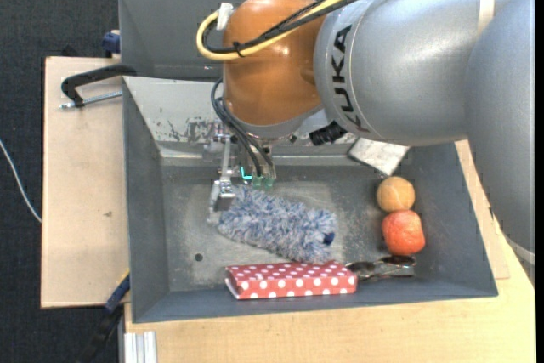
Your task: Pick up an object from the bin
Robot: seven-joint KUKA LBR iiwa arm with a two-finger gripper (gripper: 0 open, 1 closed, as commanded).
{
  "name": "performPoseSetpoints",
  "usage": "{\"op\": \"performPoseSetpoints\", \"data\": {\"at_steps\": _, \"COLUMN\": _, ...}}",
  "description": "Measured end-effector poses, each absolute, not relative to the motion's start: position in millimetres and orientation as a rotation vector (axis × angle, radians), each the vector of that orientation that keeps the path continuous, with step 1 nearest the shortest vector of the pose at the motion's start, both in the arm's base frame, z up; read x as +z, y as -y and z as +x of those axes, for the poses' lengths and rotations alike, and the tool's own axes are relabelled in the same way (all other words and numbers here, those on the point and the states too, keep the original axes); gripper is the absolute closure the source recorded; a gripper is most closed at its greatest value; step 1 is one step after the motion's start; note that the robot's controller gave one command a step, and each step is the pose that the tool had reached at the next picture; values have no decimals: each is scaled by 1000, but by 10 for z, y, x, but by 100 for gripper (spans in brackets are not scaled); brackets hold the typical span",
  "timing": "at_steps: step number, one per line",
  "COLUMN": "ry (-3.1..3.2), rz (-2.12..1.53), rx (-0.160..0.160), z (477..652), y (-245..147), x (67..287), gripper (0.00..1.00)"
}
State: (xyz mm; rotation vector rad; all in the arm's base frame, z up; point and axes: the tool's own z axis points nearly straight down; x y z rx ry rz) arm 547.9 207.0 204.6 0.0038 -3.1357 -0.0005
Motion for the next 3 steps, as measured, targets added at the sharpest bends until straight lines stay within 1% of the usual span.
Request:
{"op": "performPoseSetpoints", "data": {"at_steps": 1, "ry": 3143, "rz": 1, "rx": -2, "z": 5498, "y": -2061, "x": 2081, "gripper": 0}}
{"op": "performPoseSetpoints", "data": {"at_steps": 2, "ry": 3141, "rz": 161, "rx": -3, "z": 5634, "y": -1710, "x": 1551, "gripper": 0}}
{"op": "performPoseSetpoints", "data": {"at_steps": 3, "ry": 3128, "rz": 356, "rx": -13, "z": 5696, "y": -1121, "x": 725, "gripper": 0}}
